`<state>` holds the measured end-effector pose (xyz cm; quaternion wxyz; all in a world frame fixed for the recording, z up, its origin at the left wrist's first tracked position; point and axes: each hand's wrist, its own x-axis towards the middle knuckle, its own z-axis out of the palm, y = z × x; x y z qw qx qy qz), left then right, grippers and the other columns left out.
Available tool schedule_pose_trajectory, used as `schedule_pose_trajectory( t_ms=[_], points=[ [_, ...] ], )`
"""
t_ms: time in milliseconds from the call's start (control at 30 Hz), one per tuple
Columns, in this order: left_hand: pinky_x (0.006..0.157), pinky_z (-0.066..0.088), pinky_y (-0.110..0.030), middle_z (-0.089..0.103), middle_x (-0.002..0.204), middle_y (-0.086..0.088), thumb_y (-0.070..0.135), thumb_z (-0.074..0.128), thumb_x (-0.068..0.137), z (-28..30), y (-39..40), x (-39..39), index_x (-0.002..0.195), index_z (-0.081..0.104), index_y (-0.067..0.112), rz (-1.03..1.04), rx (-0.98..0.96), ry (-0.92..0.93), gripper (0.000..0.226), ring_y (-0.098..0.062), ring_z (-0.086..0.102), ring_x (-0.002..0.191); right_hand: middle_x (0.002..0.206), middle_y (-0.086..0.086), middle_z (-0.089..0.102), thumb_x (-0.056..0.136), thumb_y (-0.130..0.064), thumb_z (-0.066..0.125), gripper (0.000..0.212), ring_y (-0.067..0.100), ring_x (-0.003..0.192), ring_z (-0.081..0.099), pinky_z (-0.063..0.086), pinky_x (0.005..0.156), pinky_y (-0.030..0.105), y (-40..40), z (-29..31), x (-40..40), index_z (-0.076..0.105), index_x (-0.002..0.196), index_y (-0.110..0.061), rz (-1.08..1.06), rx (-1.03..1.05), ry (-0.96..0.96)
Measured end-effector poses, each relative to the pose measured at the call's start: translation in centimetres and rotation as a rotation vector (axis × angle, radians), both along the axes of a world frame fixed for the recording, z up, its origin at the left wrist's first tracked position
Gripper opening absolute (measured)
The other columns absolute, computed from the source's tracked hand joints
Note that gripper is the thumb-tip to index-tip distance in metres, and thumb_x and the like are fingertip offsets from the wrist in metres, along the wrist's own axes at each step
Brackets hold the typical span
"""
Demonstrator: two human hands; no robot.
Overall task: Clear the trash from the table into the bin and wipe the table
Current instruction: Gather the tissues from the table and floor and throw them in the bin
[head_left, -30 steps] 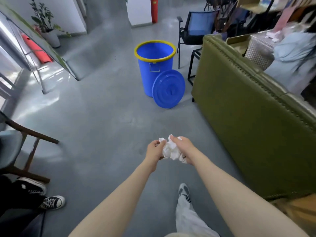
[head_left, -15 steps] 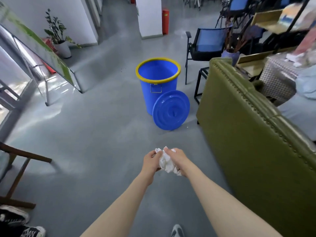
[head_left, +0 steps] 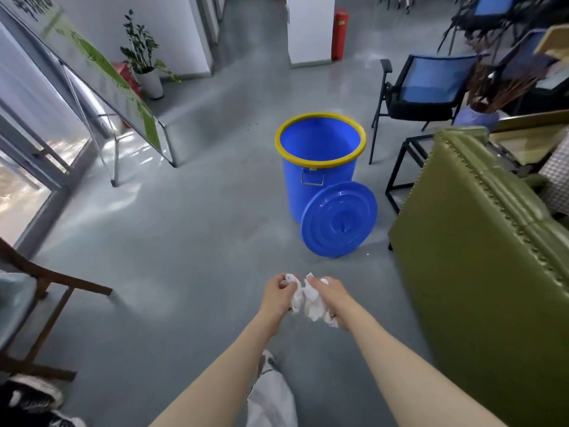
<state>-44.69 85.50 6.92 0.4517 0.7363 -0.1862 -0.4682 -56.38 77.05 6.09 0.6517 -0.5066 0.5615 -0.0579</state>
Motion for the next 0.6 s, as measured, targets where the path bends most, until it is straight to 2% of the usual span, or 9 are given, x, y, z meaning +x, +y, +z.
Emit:
schedule_pose_trajectory(
  t_ms=[167,333,400,500,600],
  points=[
    [0.058,0.045,-0.027,0.061,0.076,-0.005,0.007,0.047,0.093,0.1,-6.5,8.6,0.099,0.067,0.007,-0.014,-0.011,0.017,0.021,-0.017,0.055,0.063,0.086,0.011,0.066,0.096,-0.049,0.056,0.044,0.021,0.059,0.057,0.037,0.05,0.02,-6.6,1.1,7.6,0.063,0.107,-0.006,-0.021,0.004,0.027],
    [0.047,0.041,-0.019,0.058,0.068,0.002,0.021,0.047,0.095,0.8,-12.0,15.1,0.082,0.059,0.017,0.028,-0.042,0.065,0.018,-0.009,0.052,0.05,0.084,0.009,0.063,0.093,-0.051,0.058,0.044,0.024,0.068,0.055,0.036,0.059,0.027,-11.8,2.4,13.9,0.061,0.1,-0.008,-0.068,-0.025,0.041],
    [0.048,0.038,-0.02,0.053,0.067,0.0,0.033,0.05,0.097,1.2,-14.6,18.2,0.079,0.055,0.017,0.038,-0.063,0.084,0.025,-0.009,0.048,0.049,0.083,0.008,0.064,0.092,-0.055,0.057,0.053,0.024,0.068,0.055,0.036,0.057,0.027,-13.9,3.0,16.7,0.063,0.107,-0.005,-0.051,-0.038,0.056],
    [0.057,0.043,-0.025,0.06,0.068,0.001,0.052,0.049,0.098,1.1,-18.5,22.5,0.085,0.059,0.014,0.077,-0.02,0.116,0.041,-0.015,0.055,0.057,0.079,0.007,0.066,0.091,-0.057,0.058,0.056,0.023,0.067,0.053,0.034,0.054,0.026,-17.2,3.3,20.6,0.061,0.109,-0.004,-0.03,-0.024,0.028],
    [0.051,0.043,-0.023,0.062,0.058,0.006,0.058,0.045,0.098,0.8,-21.5,25.4,0.083,0.06,0.014,0.1,-0.029,0.106,0.049,-0.01,0.057,0.05,0.081,0.005,0.066,0.092,-0.056,0.057,0.052,0.023,0.068,0.055,0.038,0.057,0.027,-20.3,3.7,23.1,0.063,0.108,-0.007,-0.047,-0.035,0.034]
  ],
)
